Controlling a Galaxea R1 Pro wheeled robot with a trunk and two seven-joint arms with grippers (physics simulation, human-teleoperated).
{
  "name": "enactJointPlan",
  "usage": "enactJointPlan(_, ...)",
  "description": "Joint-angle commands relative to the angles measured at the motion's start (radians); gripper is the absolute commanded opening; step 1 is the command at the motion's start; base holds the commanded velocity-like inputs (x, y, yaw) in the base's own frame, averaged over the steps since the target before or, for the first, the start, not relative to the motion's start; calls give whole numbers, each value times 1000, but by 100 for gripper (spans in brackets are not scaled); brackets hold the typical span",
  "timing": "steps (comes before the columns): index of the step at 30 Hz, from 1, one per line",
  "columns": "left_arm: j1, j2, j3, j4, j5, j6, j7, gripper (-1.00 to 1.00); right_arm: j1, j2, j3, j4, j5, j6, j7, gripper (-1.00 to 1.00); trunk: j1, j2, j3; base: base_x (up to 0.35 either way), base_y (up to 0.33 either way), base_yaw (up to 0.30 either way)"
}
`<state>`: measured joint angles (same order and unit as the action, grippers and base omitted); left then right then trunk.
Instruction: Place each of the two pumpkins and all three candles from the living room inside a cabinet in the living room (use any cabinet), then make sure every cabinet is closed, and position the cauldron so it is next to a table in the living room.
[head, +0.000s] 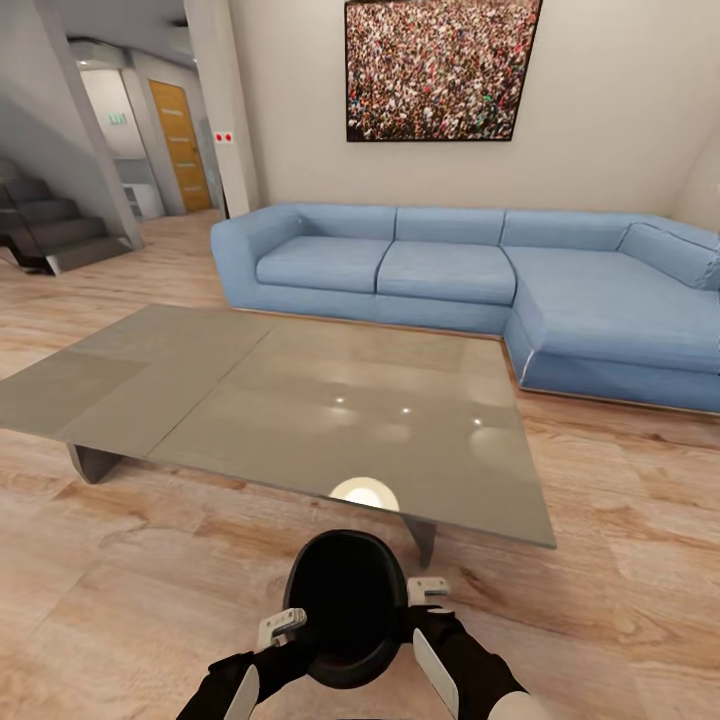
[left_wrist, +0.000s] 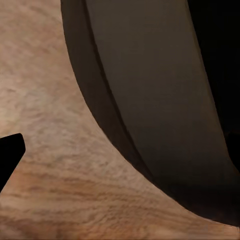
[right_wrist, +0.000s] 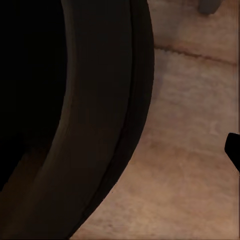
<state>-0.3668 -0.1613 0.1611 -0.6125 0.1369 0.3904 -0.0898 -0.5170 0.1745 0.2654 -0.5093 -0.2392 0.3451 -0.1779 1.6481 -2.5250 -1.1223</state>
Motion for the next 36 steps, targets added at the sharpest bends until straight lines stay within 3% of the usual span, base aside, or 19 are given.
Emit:
enactJointPlan(1, 0, 0, 0, 0, -6, 0, 2, 100, 0, 0, 0, 0, 0, 0, 0, 100, 0, 0, 4, 0, 0, 0)
enactJointPlan(6, 0, 0, 0, -12, -6, 3, 3, 100, 0, 0, 0, 0, 0, 1, 0, 100, -3, 1, 23, 0, 0, 0)
enactJointPlan(10, 0, 0, 1, -47, -6, 76, 3, 100, 0, 0, -2, 0, -2, 5, -1, 100, -4, 2, 39, 0, 0, 0)
enactJointPlan(14, 0, 0, 2, -72, -6, 120, 2, 100, 0, 0, -4, 0, -3, 9, -2, 100, -4, 2, 39, 0, 0, 0)
enactJointPlan(19, 0, 1, 2, -77, -6, 123, 2, 100, 0, 0, -5, 0, -3, 10, -3, 100, -4, 2, 39, 0, 0, 0)
enactJointPlan(36, 0, 1, 3, -79, -6, 132, 3, 100, 0, 0, -5, 0, -3, 11, -3, 100, -12, 6, 104, -41, 0, 0)
